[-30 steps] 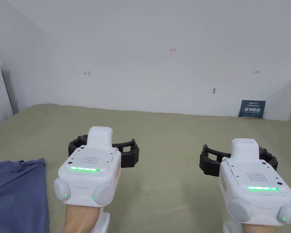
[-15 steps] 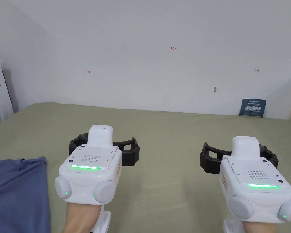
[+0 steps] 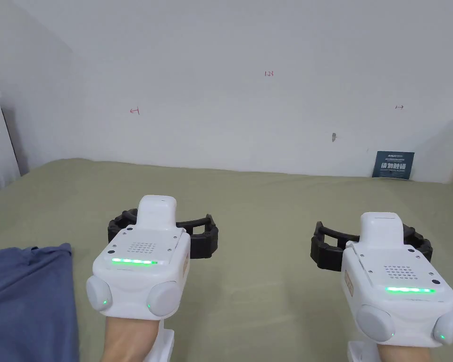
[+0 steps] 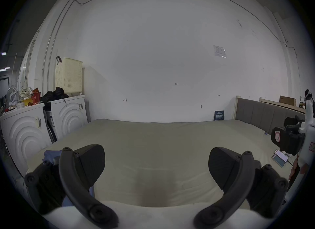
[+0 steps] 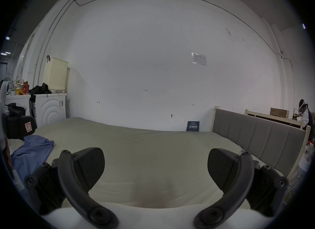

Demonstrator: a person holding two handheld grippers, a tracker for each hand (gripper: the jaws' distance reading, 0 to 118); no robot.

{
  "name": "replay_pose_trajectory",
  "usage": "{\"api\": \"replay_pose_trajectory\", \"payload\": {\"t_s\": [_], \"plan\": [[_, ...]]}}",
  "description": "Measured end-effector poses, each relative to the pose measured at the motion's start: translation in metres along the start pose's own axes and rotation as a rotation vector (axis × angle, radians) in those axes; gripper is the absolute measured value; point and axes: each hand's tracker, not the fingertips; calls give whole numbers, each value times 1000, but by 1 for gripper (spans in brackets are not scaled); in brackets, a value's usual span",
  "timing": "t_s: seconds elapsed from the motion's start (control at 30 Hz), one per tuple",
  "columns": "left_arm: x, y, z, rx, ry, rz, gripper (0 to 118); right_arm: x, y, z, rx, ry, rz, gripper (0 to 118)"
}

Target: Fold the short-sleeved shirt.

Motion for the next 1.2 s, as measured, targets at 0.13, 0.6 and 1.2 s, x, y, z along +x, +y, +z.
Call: {"api": "replay_pose_trajectory", "payload": {"t_s": [0.13,0.6,1.2], "plan": [[-9,-12,-18,2,1,-6,118,1,0,0,-1,-2,-6,118],[2,-2,-6,16,-2,-28,118,1,2,2,7,2,-4,118],[-5,-3,-5,23,25,-15,118,1,0,-2,2,-25,12,118]]}}
